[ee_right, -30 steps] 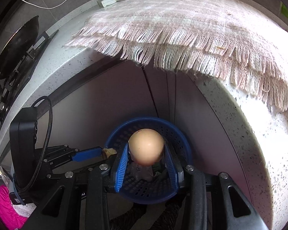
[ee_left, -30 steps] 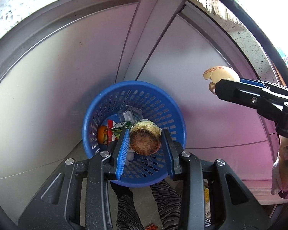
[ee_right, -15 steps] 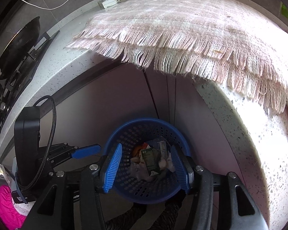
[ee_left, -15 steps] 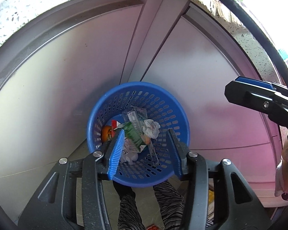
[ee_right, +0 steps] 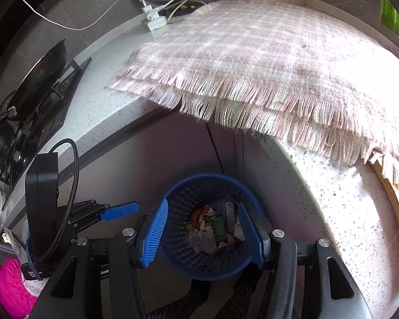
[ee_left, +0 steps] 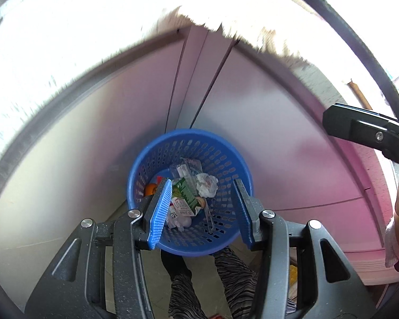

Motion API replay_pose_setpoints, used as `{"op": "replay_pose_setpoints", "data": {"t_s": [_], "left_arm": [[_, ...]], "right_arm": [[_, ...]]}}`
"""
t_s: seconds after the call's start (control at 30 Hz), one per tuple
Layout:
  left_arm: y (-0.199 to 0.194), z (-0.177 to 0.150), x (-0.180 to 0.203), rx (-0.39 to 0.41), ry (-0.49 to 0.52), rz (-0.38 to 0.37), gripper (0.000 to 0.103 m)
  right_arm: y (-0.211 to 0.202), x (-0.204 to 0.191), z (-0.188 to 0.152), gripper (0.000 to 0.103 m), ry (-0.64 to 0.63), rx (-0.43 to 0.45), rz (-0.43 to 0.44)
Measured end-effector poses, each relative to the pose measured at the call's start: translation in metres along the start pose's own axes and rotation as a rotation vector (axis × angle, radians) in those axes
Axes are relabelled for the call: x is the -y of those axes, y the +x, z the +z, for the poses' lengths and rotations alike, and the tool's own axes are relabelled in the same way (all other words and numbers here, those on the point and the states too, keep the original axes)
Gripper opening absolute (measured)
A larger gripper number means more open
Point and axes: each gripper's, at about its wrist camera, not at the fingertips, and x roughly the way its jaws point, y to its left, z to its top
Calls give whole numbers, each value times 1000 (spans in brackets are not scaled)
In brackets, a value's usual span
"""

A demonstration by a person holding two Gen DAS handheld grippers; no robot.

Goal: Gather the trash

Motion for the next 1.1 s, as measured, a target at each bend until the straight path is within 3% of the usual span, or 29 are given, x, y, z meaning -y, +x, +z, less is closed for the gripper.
{"op": "replay_pose_setpoints", "data": {"t_s": [0.4,0.5,0.67,0.9,1.03,1.1], "left_arm": [[-79,38,32,149,42,-1,48],[-102,50,44,215,55,-2,69],[-139,73,66,318,78,-10,73],[-178,106,99,433,123,5,92],[-196,120,117,496,146,21,94],[-203,126,125,518,159,27,99]], "right_arm": [[-93,5,20,65,10,165,3],[-120,9,27,68,13,222,-14],[-157,24,38,77,53,305,-24],[-206,47,47,90,106,422,-59],[-229,55,50,102,107,484,-94],[-239,59,52,103,114,521,-109]]}}
